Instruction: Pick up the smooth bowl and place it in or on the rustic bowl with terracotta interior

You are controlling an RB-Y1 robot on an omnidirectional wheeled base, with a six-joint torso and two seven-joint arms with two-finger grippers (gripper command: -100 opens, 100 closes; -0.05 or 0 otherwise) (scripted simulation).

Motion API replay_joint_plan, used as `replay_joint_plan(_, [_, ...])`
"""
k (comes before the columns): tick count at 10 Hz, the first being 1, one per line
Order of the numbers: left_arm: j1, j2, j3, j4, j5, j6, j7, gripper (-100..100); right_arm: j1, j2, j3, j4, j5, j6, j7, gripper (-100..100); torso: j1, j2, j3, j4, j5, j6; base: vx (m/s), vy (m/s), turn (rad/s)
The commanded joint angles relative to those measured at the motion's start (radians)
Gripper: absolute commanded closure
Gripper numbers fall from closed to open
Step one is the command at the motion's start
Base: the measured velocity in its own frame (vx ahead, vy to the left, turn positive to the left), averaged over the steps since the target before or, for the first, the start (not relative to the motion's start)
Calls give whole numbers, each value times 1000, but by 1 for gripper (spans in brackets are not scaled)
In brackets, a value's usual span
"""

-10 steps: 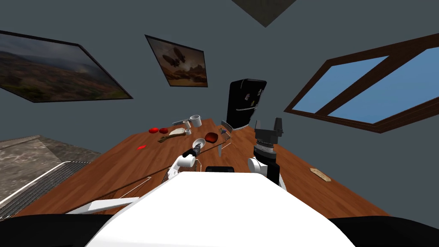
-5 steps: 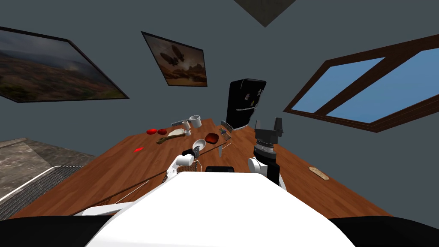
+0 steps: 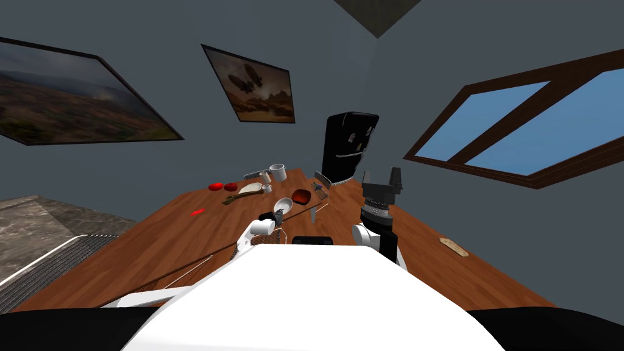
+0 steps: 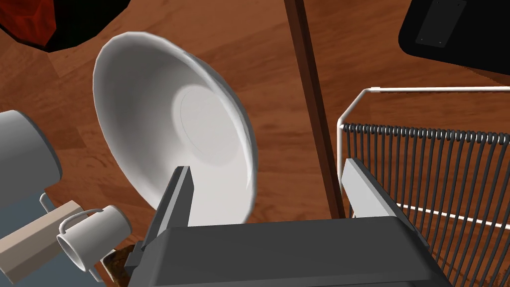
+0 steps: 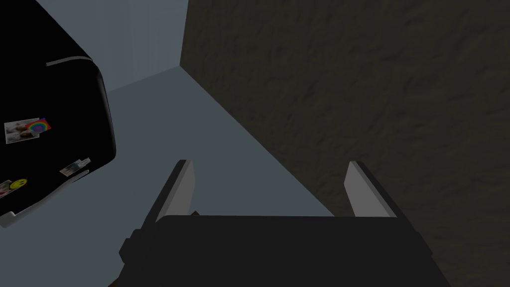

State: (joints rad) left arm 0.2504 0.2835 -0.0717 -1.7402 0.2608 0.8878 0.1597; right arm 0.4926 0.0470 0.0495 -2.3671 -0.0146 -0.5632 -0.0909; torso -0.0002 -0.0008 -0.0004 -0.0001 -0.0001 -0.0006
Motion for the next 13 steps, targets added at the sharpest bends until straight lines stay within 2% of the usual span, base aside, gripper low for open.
replay_joint_plan(1, [-16,7,-15,37,1,-28,7,-100,0,0,0,0,0,0,0,0,0,0,0,0,0,0,24,-6,44])
replay_joint_plan(4, [-37,16,-33,84,4,-59,14,-100,0,0,0,0,0,0,0,0,0,-1,-1,0,0,0,23,-5,25])
replay_joint_plan(5, [-30,15,-29,71,4,-50,13,-100,0,0,0,0,0,0,0,0,0,-1,-1,0,0,0,10,-3,4])
replay_joint_plan(6, [-30,15,-29,72,4,-53,13,100,0,0,0,0,0,0,0,0,0,0,0,0,0,0,0,0,0])
replay_joint_plan(10, [-36,18,-27,68,2,-57,9,100,0,0,0,0,0,0,0,0,0,2,-1,-3,3,-2,4,3,-6])
replay_joint_plan(11, [-35,18,-27,68,2,-57,10,0,0,0,0,0,0,0,0,0,0,2,-1,-3,3,-2,0,0,0])
replay_joint_plan(12, [-42,18,-37,96,5,-67,16,100,0,0,0,0,0,0,0,0,0,2,-1,-3,3,-2,-1,1,25])
replay_joint_plan(13, [-21,9,-19,49,2,-36,9,100,0,0,0,0,0,0,0,0,0,2,-2,-5,4,-2,-21,2,-45])
